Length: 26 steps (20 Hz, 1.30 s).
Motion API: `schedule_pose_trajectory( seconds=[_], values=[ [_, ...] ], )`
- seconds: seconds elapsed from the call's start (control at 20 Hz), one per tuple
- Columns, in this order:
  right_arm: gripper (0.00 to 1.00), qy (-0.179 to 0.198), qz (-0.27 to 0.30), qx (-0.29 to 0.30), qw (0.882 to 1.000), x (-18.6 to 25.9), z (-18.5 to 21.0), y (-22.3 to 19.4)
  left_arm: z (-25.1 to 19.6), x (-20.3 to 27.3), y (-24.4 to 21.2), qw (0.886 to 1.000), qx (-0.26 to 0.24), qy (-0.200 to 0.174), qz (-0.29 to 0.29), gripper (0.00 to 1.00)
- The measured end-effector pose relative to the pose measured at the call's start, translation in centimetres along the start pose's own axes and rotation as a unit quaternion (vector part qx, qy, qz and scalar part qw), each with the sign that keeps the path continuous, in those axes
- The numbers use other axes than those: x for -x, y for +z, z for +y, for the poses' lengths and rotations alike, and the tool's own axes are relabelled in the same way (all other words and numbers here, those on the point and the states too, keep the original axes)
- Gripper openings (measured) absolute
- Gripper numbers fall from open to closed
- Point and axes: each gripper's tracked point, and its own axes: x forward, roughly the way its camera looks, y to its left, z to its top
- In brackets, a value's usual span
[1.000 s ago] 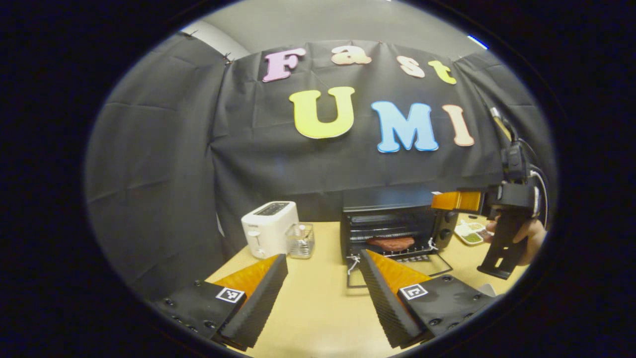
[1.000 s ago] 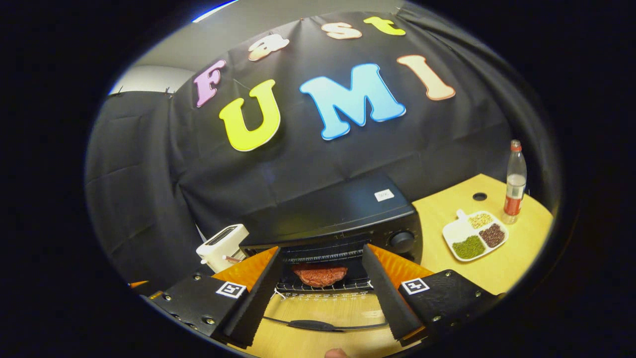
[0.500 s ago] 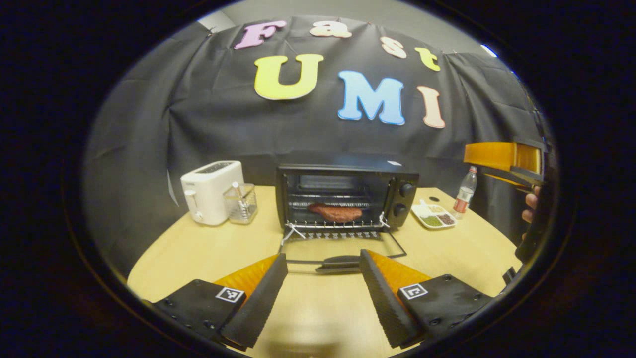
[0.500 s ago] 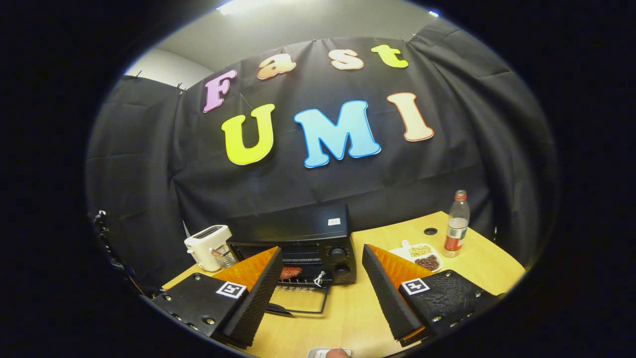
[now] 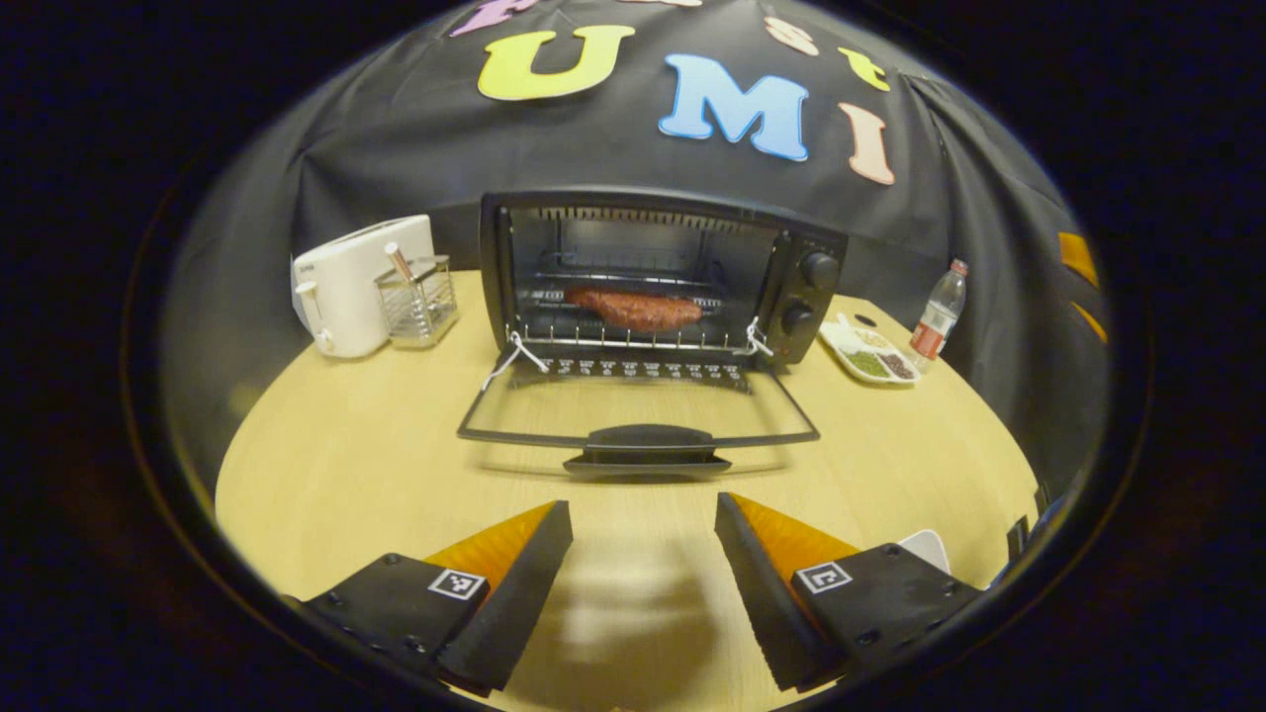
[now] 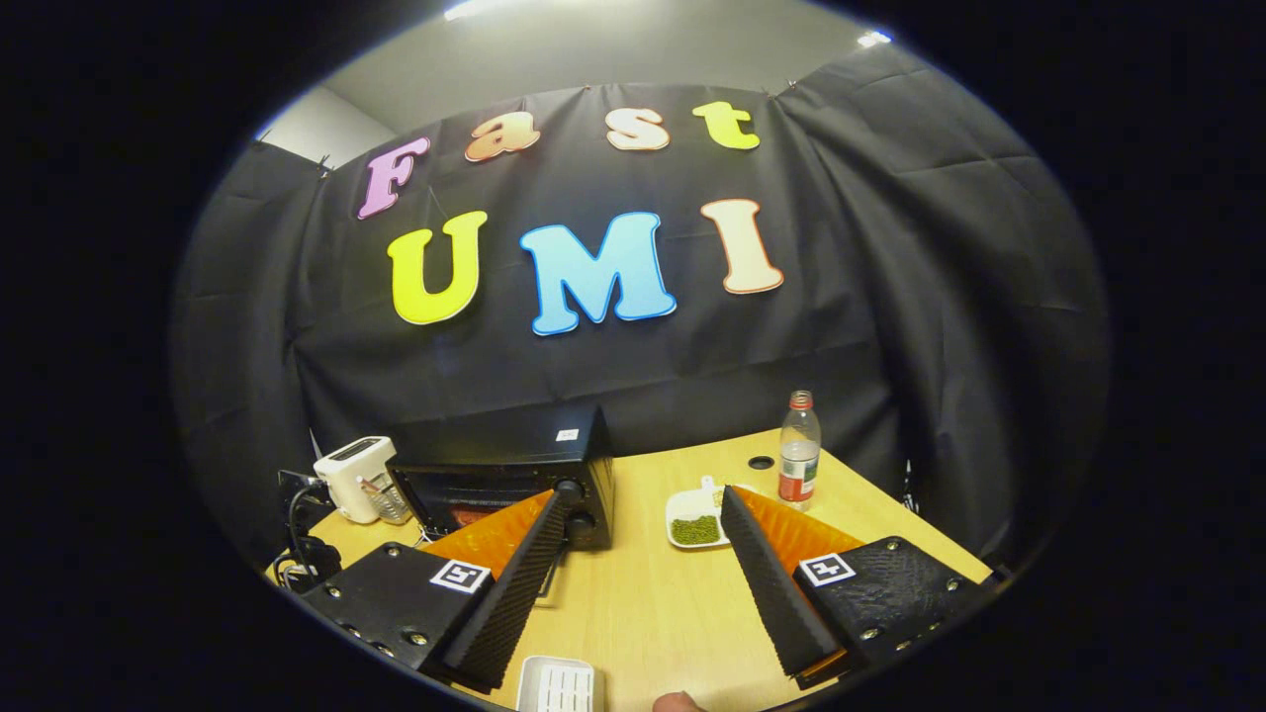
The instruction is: Open the electric oven with the left hand, put the food in, and close the electric oven.
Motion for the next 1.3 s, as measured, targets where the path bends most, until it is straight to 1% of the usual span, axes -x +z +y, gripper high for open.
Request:
schedule_pose_trajectory(
  seconds=[0.05, 0.1, 0.2, 0.25, 0.3, 0.45, 0.5, 0.6, 0.75, 0.8, 0.85, 0.95, 1.0, 1.05, 1.1, 1.15, 1.2, 1.25, 1.3],
  values=[
    [0.98, -0.008, 0.003, 0.0, 1.0, 0.5, -0.6, -0.1, -0.2, -0.6, -0.2, 1.0, -0.001, -0.001, 0.006, 0.98],
    [0.98, -0.017, 0.006, 0.002, 1.0, 0.9, -1.2, -0.4, -0.4, -1.2, -0.4, 1.0, -0.003, -0.003, 0.012, 0.98],
    [0.98, -0.034, 0.009, 0.005, 0.999, 1.5, -2.4, -0.8, -0.8, -2.4, -0.7, 1.0, -0.012, -0.007, 0.023, 1.0],
    [0.98, -0.042, 0.011, 0.004, 0.999, 1.9, -2.7, -0.9, -0.9, -3.0, -0.9, 0.999, -0.018, -0.006, 0.027, 0.98],
    [0.98, -0.048, 0.012, 0.002, 0.999, 2.1, -3.1, -0.9, -0.9, -3.4, -0.9, 0.999, -0.022, -0.004, 0.032, 1.0],
    [0.98, -0.06, 0.013, -0.002, 0.998, 2.7, -3.6, -1.0, -0.7, -4.8, -0.3, 0.999, -0.04, 0.001, 0.032, 0.98],
    [0.98, -0.064, 0.013, -0.001, 0.998, 2.7, -3.8, -1.1, -0.5, -5.4, 0.0, 0.998, -0.049, 0.005, 0.032, 1.0],
    [0.98, -0.068, 0.012, 0.001, 0.998, 2.8, -3.9, -1.1, -0.3, -5.7, 0.1, 0.998, -0.056, 0.015, 0.033, 0.98],
    [0.98, -0.066, 0.012, -0.001, 0.998, 2.8, -3.6, -1.2, -0.2, -5.8, 0.4, 0.999, -0.043, 0.027, 0.021, 0.97],
    [0.98, -0.064, 0.012, 0.001, 0.998, 2.7, -3.5, -1.3, -0.3, -5.5, 0.3, 0.998, -0.042, 0.03, 0.024, 1.0],
    [0.98, -0.062, 0.012, 0.003, 0.998, 2.6, -3.4, -1.2, -0.4, -5.3, 0.6, 0.998, -0.047, 0.032, 0.023, 0.97],
    [0.98, -0.058, 0.01, 0.007, 0.998, 2.5, -3.2, -1.0, -0.4, -4.7, 1.5, 0.998, -0.051, 0.032, 0.009, 0.97],
    [0.98, -0.054, 0.01, 0.006, 0.998, 2.4, -3.0, -1.1, -0.4, -4.2, 2.0, 0.998, -0.05, 0.031, 0.001, 1.0],
    [0.98, -0.049, 0.009, 0.005, 0.999, 2.2, -2.7, -1.0, -0.5, -3.7, 2.8, 0.998, -0.053, 0.03, -0.007, 0.97],
    [0.98, -0.045, 0.01, 0.002, 0.999, 2.1, -2.5, -1.0, -0.6, -3.2, 3.4, 0.998, -0.055, 0.028, -0.012, 1.0],
    [0.98, -0.041, 0.011, 0.001, 0.999, 1.8, -2.3, -1.0, -0.6, -2.8, 3.9, 0.998, -0.058, 0.027, -0.019, 0.97],
    [0.98, -0.039, 0.011, 0.001, 0.999, 1.6, -2.1, -1.0, -0.6, -2.5, 4.2, 0.998, -0.059, 0.026, -0.027, 1.0],
    [0.98, -0.036, 0.01, 0.001, 0.999, 1.4, -1.9, -1.0, -0.6, -2.0, 4.7, 0.997, -0.061, 0.025, -0.035, 1.0],
    [0.98, -0.034, 0.009, 0.002, 0.999, 1.2, -1.7, -0.9, -0.7, -1.7, 5.3, 0.997, -0.062, 0.025, -0.043, 0.97]
  ],
)
